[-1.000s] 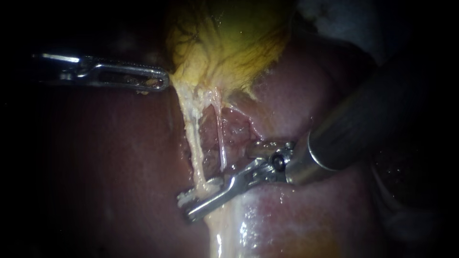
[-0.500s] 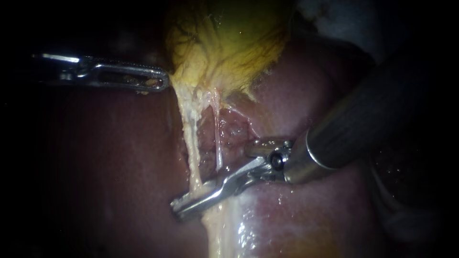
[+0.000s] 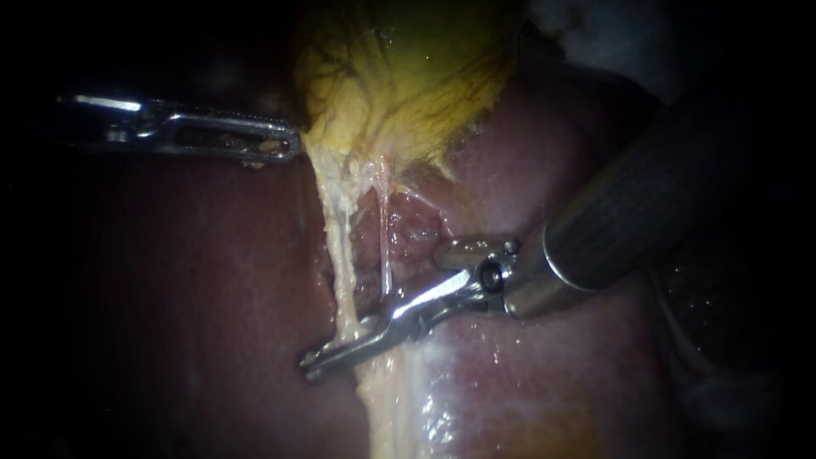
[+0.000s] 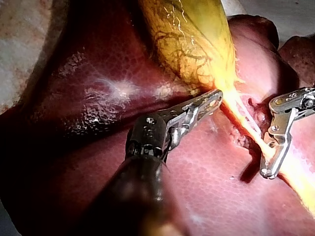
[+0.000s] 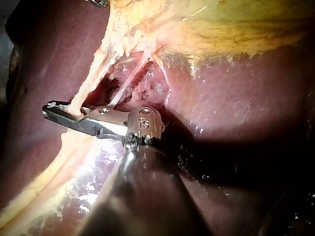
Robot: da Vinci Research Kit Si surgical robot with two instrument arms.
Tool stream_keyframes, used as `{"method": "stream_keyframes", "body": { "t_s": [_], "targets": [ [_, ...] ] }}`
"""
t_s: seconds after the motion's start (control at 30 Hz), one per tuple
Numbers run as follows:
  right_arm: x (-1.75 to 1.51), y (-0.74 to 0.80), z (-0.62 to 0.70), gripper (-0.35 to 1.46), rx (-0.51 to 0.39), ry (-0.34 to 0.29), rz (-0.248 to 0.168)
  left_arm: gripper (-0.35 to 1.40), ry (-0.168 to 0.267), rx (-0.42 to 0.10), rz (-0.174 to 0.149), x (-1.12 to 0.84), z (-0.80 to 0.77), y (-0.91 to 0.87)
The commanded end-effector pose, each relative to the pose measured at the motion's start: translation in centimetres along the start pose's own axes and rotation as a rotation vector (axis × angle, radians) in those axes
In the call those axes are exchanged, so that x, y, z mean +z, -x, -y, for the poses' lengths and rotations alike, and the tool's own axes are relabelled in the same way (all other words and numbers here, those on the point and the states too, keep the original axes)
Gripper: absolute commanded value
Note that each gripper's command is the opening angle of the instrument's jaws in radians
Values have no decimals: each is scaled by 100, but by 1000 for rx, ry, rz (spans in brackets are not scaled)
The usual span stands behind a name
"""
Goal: Clipping first clip left tube
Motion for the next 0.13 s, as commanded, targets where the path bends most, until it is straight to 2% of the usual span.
{"method": "stream_keyframes", "body": {
  "t_s": [0.03,0.13],
  "targets": [
    [0,0,0,-35,0,0,0,-35,0,0,0,0,0,0],
    [0,0,0,-35,0,-1,0,-35,0,-1,0,0,0,1]
  ]
}}
